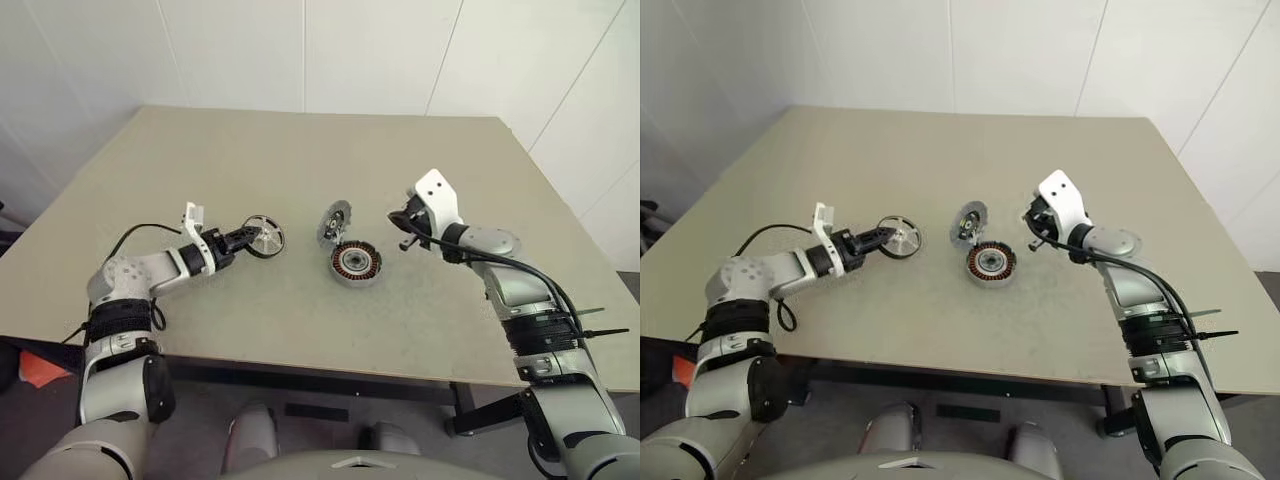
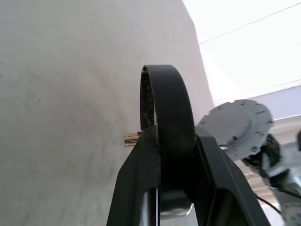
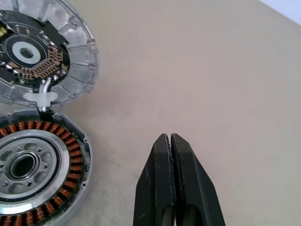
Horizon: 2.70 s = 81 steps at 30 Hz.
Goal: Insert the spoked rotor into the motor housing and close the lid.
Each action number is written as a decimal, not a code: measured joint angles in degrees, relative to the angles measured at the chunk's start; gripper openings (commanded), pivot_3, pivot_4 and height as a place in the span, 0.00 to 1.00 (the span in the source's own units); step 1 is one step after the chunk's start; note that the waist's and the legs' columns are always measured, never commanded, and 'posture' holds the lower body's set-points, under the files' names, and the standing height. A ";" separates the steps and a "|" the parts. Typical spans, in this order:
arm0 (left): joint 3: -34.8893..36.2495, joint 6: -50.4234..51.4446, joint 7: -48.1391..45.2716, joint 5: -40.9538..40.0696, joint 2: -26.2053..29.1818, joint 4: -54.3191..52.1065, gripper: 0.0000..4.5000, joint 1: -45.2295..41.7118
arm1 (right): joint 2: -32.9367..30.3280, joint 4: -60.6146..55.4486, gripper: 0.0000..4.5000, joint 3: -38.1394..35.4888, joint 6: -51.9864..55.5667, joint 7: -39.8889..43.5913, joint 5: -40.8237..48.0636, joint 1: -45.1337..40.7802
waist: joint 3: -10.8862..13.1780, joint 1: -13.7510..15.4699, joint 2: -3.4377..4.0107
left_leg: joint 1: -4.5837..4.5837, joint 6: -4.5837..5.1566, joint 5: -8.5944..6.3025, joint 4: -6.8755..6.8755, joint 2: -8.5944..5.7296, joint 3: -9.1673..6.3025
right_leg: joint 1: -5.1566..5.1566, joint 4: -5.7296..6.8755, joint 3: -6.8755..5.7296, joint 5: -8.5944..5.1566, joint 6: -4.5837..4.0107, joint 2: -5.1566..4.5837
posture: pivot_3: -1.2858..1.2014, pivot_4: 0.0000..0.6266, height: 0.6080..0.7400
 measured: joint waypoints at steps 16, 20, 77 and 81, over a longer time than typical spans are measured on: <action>-1.62 19.62 5.08 -21.75 -6.60 -9.09 0.17 -3.76 | -2.55 10.70 0.00 -1.58 -1.24 -6.59 -5.07 -1.86 | 0.04 0.02 0.01 | 0.01 0.00 0.00 0.05 -0.02 0.00 | 0.07 0.00 -0.02 0.01 -0.01 0.00 | 0.52 0.00 1.00; -3.52 19.59 6.92 -25.56 -7.01 -9.11 0.17 -6.92 | -2.64 10.96 0.00 -2.12 -1.30 -6.87 -5.14 -1.86 | 0.05 -0.01 0.02 | 0.02 0.00 0.00 0.06 -0.07 0.01 | 0.11 -0.02 -0.02 0.01 0.00 0.01 | 0.52 0.00 1.00; -13.38 3.29 5.29 4.37 -15.22 5.84 0.61 -12.06 | -2.94 4.33 0.00 -4.24 1.26 -5.66 -4.24 1.32 | 0.17 0.15 0.17 | 0.01 0.17 -0.09 0.16 -0.13 -0.01 | 0.27 -0.17 -0.06 0.04 0.05 -0.08 | 0.52 0.00 1.00; -13.05 5.85 5.27 3.46 -14.05 1.82 0.61 -10.09 | -2.94 -0.59 0.00 -4.19 2.84 -4.41 -3.63 1.62 | 0.19 0.14 0.20 | 0.01 0.17 -0.08 0.15 -0.08 0.00 | 0.25 -0.17 -0.06 0.04 0.05 -0.07 | 0.52 0.00 1.00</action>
